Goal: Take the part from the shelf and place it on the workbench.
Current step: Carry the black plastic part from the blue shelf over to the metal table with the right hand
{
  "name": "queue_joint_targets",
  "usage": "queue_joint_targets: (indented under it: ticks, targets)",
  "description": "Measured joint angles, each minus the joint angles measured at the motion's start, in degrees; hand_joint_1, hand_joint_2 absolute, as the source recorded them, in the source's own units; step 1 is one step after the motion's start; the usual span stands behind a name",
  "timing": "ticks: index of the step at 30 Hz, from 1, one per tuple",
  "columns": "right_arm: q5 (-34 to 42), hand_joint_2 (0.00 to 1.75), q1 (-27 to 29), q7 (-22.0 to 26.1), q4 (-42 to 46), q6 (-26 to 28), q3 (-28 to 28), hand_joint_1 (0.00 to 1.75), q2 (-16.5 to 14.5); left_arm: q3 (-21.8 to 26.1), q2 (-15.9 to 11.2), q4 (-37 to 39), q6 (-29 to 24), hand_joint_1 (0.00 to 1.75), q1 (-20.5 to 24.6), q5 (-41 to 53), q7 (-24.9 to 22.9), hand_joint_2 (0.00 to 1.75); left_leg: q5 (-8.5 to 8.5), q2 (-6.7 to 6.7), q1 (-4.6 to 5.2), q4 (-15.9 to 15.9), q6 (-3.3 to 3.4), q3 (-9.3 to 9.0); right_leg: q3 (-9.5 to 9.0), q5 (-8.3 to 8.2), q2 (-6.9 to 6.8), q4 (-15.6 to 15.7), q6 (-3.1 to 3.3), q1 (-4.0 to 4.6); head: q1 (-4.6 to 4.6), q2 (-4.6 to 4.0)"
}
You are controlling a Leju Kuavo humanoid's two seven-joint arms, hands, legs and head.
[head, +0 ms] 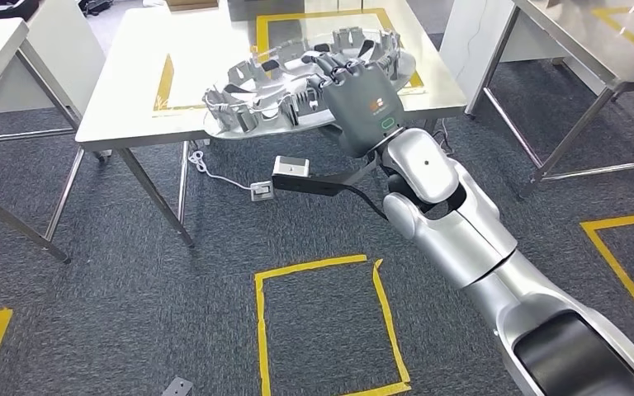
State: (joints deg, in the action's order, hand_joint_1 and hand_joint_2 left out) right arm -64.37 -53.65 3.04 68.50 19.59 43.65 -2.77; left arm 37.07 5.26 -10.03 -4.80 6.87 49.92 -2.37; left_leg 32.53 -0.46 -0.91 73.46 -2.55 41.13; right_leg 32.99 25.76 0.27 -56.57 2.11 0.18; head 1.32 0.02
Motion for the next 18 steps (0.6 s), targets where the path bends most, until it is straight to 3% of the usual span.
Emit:
queue_joint_targets:
  ticks: [2,3,4,7,9,11,13,14,15,16,18]
  targets:
    - [-0.13,1.75,0.34,-0.18,0.03,-0.10,0.01,1.75,0.00,0.00,-0.08,0.01,0.03,0.00,-0.11,0.01,-0.03,1.75,-5.44,0.20,-0.44,-6.83,-0.40,-1.57,-1.15,1.22,0.04,-0.45,-0.60,-0.36,0.02,0.00]
    - [-0.19,1.75,0.40,-0.23,0.05,-0.15,0.01,1.75,0.00,0.01,-0.06,0.06,0.04,0.00,-0.14,0.02,-0.06,1.75,-7.35,0.30,-0.55,-10.41,-0.62,-2.47,-1.50,1.80,0.07,-0.84,-0.96,-0.47,0.08,0.00]
    - [-0.25,1.75,0.40,-0.28,0.09,-0.19,0.01,1.75,0.00,0.01,-0.04,0.11,0.04,0.00,-0.10,0.03,-0.09,1.75,-8.44,0.42,-0.58,-12.92,-0.37,-3.19,-1.54,2.30,0.12,-1.18,-1.33,-0.47,0.20,0.00]
    - [-0.33,1.75,0.47,-0.31,0.42,-0.27,0.02,1.75,-0.01,0.03,0.03,0.18,0.01,0.00,-0.12,0.07,-0.31,1.75,-8.16,0.37,-0.39,-14.04,1.47,-3.66,-1.42,3.07,0.21,-1.77,-2.34,-0.22,0.22,0.00]
    - [-0.27,1.75,0.51,-0.31,0.65,-0.42,0.01,1.75,-0.01,0.04,0.06,0.15,-0.10,0.00,-0.17,0.13,-0.35,1.75,-8.02,0.22,-0.52,-14.18,2.28,-4.24,-0.46,3.16,0.10,-3.97,-2.78,-0.25,-0.05,0.00]
    - [-0.29,1.75,0.48,-0.33,0.73,-0.52,0.00,1.75,-0.01,0.04,0.04,0.09,-0.21,0.00,-0.01,0.27,-0.28,1.75,-7.57,0.13,-0.58,-14.33,2.89,-4.91,3.36,4.36,-0.01,-10.05,-3.28,-0.41,-0.34,0.00]
    - [-0.38,1.75,0.50,-0.33,0.74,-0.51,0.00,1.75,0.03,0.04,0.01,0.07,-0.25,0.00,0.11,0.43,-0.32,1.75,-6.92,0.09,-0.45,-14.34,3.20,-5.47,8.38,6.93,-0.02,-16.96,-3.68,-0.50,-0.48,0.00]
    - [-0.42,1.75,0.58,-0.31,0.73,-0.51,0.00,1.75,0.06,0.04,0.02,0.07,-0.25,0.00,0.11,0.50,-0.41,1.75,-6.55,0.03,-0.35,-14.34,3.25,-5.86,10.13,7.43,-0.02,-18.61,-3.67,-0.50,-0.50,0.00]
    - [-0.45,1.75,0.65,-0.29,0.73,-0.54,0.00,1.75,0.09,0.04,0.02,0.07,-0.25,0.00,0.12,0.57,-0.50,1.75,-6.17,-0.06,-0.25,-14.33,3.25,-6.34,10.86,6.71,-0.02,-18.29,-3.49,-0.45,-0.53,0.00]
    - [-0.48,1.75,0.71,-0.27,0.72,-0.56,0.00,1.75,0.10,0.04,0.03,0.06,-0.24,0.00,0.16,0.61,-0.58,1.75,-5.77,-0.17,-0.15,-14.33,3.22,-6.89,10.50,4.69,-0.02,-15.97,-3.12,-0.34,-0.56,0.00]
    - [-0.56,1.75,0.68,-0.32,0.73,-0.57,-0.03,1.75,0.13,0.04,0.15,0.07,-0.24,0.00,0.28,0.67,-0.63,1.75,-4.97,-0.36,0.02,-14.35,3.05,-7.96,7.84,-0.76,-0.06,-7.98,-1.82,0.24,-0.59,0.00]
